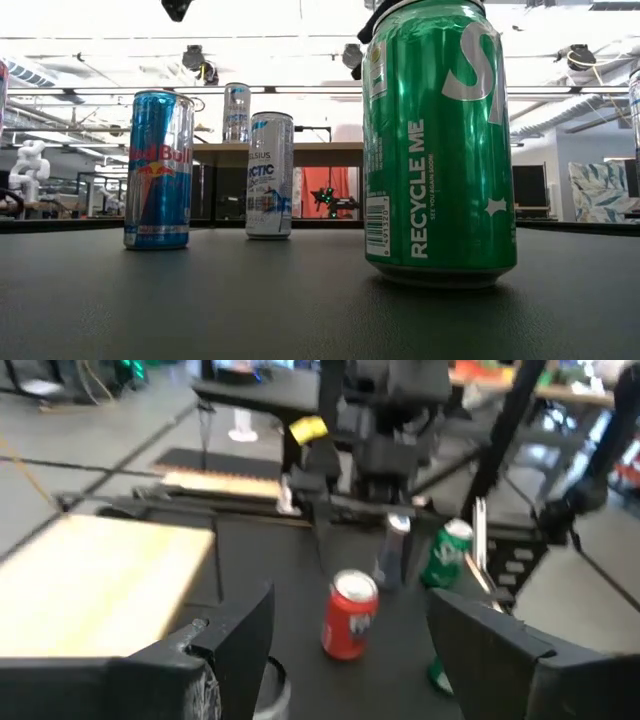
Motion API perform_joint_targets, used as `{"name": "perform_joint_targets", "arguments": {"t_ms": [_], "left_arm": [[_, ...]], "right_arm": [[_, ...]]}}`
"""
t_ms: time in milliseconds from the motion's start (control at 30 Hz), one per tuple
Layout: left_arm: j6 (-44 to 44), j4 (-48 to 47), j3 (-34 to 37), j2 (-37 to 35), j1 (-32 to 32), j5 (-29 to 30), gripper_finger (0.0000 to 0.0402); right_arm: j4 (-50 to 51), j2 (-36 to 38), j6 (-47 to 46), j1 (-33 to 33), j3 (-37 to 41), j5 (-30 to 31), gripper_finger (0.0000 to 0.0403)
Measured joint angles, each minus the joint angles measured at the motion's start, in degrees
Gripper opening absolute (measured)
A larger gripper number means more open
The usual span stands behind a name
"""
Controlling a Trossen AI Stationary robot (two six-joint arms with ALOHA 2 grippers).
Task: Place canned beverage on shelf
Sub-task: Put the white-blue soda can, aligned with the other white-blue soda can on the shelf
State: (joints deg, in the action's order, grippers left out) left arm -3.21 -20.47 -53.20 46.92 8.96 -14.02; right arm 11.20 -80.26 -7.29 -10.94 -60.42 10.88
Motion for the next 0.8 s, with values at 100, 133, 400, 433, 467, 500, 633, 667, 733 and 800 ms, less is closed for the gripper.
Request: {"name": "perform_joint_targets", "arguments": {"t_ms": [100,133,400,433,467,500,633,667,733,800], "left_arm": [[-0.7,0.4,1.5,0.5,-3.6,2.2,0.0262],[-1.1,0.4,2.0,0.7,-4.7,3.1,0.0262],[-2.1,0.4,6.5,0.9,-12.6,15.4,0.0262],[-2.4,0.4,7.0,0.9,-13.2,16.5,0.0262],[-2.8,0.4,7.5,0.9,-13.8,17.6,0.0262],[-3.4,0.4,7.9,0.9,-14.4,18.8,0.0262],[-4.0,0.7,9.5,0.9,-16.6,23.0,0.0262],[-4.0,0.9,9.8,0.9,-17.2,23.6,0.0262],[-4.0,2.0,10.4,0.9,-18.2,24.7,0.0262],[-4.0,2.7,10.8,0.9,-19.0,25.7,0.0262]], "right_arm": [[0.2,-0.1,-2.0,-1.3,0.0,1.9,0.04],[0.2,-0.1,-2.6,-1.6,0.0,2.7,0.04],[0.3,-0.1,-7.4,-3.1,0.0,8.6,0.04],[0.4,-0.1,-7.6,-3.1,0.0,8.7,0.04],[0.4,-0.1,-7.7,-3.1,0.0,8.7,0.04],[0.5,-0.1,-7.7,-3.1,0.0,8.7,0.04],[0.5,-0.1,-4.2,-3.0,0.0,8.8,0.04],[0.5,-0.1,-2.7,-3.0,0.0,8.8,0.04],[0.4,-0.1,0.9,-2.6,0.0,8.8,0.04],[0.2,-0.1,4.3,-1.9,0.0,8.6,0.04]]}}
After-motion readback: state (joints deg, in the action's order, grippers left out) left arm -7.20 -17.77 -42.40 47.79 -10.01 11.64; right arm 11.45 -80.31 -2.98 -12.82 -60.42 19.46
